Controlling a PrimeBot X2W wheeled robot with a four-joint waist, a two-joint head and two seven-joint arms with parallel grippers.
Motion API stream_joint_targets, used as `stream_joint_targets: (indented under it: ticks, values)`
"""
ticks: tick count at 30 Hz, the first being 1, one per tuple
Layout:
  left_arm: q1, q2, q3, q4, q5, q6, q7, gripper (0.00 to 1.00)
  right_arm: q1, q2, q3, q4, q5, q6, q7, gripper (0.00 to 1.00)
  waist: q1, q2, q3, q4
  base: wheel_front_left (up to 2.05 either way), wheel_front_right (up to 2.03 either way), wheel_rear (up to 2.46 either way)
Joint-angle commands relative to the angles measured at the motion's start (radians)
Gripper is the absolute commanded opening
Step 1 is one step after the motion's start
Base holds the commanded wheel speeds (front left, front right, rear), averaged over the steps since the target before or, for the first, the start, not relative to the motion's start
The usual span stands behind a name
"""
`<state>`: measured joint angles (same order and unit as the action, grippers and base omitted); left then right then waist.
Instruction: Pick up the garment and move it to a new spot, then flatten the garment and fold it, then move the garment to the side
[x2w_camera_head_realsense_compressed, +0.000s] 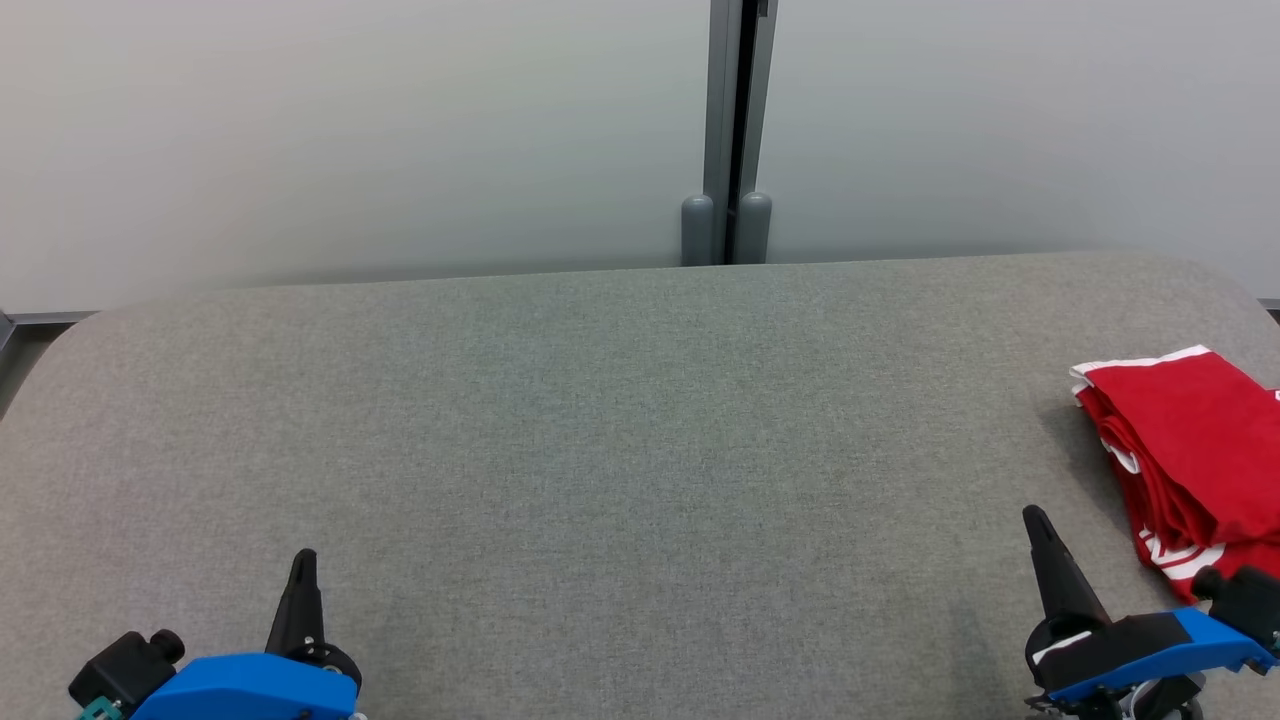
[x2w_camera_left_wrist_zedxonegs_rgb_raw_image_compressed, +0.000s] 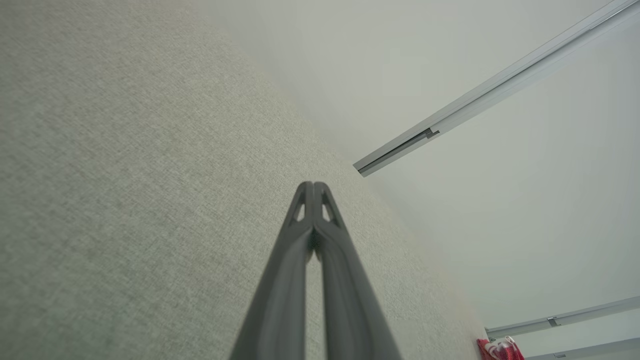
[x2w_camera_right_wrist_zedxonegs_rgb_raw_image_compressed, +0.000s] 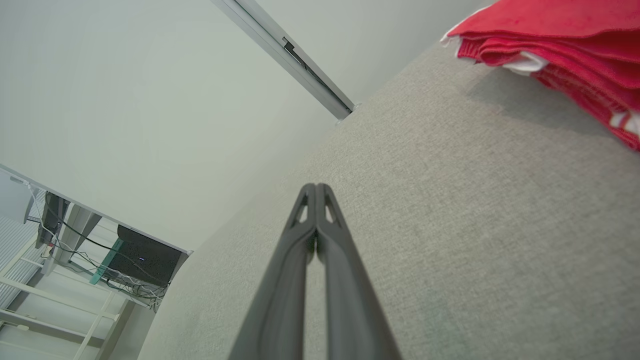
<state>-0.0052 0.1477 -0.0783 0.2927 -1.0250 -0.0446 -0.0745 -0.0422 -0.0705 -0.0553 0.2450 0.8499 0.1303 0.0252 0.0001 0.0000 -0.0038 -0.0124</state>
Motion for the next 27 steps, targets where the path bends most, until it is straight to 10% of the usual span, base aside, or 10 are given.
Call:
stream_joint_targets:
  ticks: [1,27]
  values:
    - [-0.033,-0.001,0.012,-0.015,-0.023,-0.006,0.007,0.00,-0.030,0.001,-0.006,-0.012,0.031,0.000,0.003,0.00,-0.0001,0.0000,0.000,0.000,0.00,0.00,0.00]
    - [-0.065,-0.040,0.087,-0.030,-0.247,-0.039,0.081,0.00,-0.047,0.009,-0.028,-0.008,0.321,0.001,0.038,0.00,-0.0001,0.0000,0.002,0.004,0.00,0.00,0.00]
